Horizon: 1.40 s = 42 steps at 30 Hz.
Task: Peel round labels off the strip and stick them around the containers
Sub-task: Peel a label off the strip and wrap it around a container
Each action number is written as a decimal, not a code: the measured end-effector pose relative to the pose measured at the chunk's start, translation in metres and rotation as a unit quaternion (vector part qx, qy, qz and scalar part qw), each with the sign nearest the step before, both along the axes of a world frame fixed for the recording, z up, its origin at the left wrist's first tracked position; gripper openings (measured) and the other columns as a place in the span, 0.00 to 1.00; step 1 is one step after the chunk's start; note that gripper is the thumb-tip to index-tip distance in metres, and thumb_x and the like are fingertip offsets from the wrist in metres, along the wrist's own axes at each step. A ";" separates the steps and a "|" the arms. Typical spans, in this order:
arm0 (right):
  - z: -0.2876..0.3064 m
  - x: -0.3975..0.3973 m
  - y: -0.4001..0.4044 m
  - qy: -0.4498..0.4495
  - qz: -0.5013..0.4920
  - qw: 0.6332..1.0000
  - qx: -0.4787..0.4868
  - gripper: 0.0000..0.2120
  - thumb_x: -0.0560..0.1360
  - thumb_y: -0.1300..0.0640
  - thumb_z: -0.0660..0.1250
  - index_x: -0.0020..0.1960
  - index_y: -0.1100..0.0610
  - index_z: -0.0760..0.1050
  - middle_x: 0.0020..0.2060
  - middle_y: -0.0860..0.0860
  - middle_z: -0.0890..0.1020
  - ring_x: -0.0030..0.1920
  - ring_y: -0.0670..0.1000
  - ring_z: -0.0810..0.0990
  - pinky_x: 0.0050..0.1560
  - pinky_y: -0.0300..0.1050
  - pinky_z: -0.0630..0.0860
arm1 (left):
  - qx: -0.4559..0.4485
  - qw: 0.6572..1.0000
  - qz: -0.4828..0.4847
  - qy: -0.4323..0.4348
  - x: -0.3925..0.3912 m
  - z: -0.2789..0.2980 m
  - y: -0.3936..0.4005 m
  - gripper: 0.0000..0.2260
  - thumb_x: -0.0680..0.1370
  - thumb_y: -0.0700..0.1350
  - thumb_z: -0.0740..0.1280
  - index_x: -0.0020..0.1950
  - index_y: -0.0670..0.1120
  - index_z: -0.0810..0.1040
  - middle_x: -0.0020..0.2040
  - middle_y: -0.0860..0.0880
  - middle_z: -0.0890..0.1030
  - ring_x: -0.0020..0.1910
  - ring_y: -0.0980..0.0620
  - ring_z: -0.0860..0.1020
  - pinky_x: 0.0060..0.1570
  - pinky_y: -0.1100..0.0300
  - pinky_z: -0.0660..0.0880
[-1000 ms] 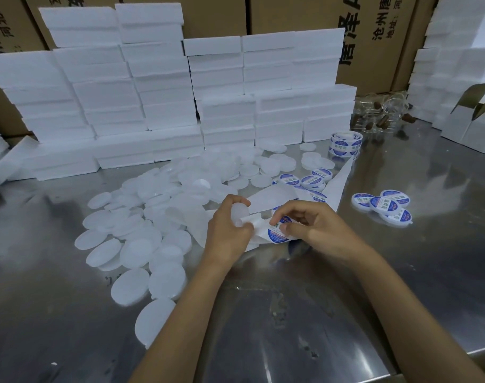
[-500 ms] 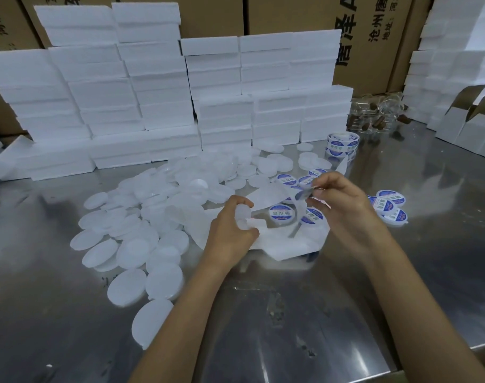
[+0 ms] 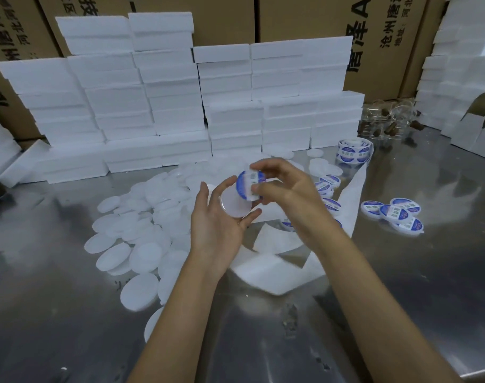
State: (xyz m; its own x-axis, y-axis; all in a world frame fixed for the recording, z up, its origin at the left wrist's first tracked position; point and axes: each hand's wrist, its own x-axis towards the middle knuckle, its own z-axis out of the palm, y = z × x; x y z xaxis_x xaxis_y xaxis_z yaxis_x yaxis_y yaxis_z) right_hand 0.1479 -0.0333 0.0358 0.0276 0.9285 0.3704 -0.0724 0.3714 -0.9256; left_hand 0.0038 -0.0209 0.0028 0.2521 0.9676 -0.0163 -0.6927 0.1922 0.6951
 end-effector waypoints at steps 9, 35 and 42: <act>-0.019 -0.024 0.002 -0.032 -0.032 0.999 0.001 0.16 0.72 0.70 0.69 0.48 0.49 0.80 0.43 0.46 0.82 0.46 0.56 0.83 0.35 0.49 0.83 | 0.025 0.999 0.013 0.029 0.006 0.000 -0.002 0.29 0.85 0.59 0.48 0.75 0.39 0.69 0.70 0.35 0.74 0.69 0.39 0.75 0.65 0.47 0.73; -0.035 -0.033 -0.001 -0.114 -0.178 0.977 0.040 0.14 0.73 0.59 0.72 0.56 0.48 0.75 0.47 0.40 0.79 0.46 0.43 0.80 0.41 0.28 0.71 | 0.183 0.944 0.096 0.258 0.020 0.002 -0.011 0.15 0.86 0.51 0.51 0.66 0.48 0.73 0.65 0.45 0.79 0.62 0.48 0.80 0.68 0.49 0.73; -0.037 -0.033 -0.001 -0.116 -0.222 0.968 0.030 0.30 0.71 0.57 0.75 0.68 0.49 0.66 0.51 0.47 0.77 0.45 0.42 0.81 0.39 0.25 0.71 | 0.188 0.938 0.110 0.268 0.021 0.001 -0.011 0.13 0.87 0.50 0.51 0.61 0.51 0.74 0.62 0.44 0.79 0.55 0.53 0.81 0.62 0.56 0.76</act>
